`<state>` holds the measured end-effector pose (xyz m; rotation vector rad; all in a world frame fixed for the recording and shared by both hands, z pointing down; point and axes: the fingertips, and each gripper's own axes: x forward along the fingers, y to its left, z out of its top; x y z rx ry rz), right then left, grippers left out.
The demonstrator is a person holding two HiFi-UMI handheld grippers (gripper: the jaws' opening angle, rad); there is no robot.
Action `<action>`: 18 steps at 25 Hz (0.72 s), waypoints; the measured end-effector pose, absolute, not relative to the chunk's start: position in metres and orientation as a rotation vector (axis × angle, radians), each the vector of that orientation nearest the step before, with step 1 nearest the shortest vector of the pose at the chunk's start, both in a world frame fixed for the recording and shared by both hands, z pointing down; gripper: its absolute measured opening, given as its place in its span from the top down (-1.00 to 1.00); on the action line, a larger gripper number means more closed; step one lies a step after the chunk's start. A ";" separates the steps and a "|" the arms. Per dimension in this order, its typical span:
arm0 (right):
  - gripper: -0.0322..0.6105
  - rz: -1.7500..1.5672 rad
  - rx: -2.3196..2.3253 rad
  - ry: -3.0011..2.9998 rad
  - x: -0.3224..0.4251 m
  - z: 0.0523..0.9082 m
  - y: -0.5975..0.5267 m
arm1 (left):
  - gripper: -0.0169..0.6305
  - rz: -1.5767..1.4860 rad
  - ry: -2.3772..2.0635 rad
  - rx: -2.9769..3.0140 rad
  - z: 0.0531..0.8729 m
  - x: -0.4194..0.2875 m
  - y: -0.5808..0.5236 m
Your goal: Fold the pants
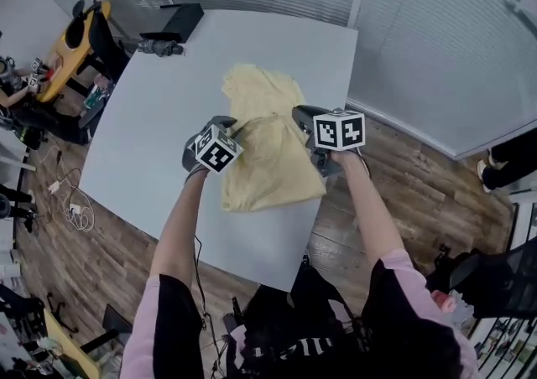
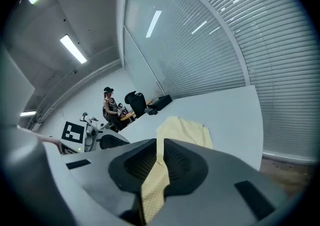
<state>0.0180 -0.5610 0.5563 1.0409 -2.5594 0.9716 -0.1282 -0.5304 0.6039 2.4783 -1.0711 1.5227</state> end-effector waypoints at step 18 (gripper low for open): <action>0.61 0.877 0.894 -2.607 -0.005 0.545 -0.484 | 0.07 1.030 -1.117 2.654 0.533 -0.107 -0.504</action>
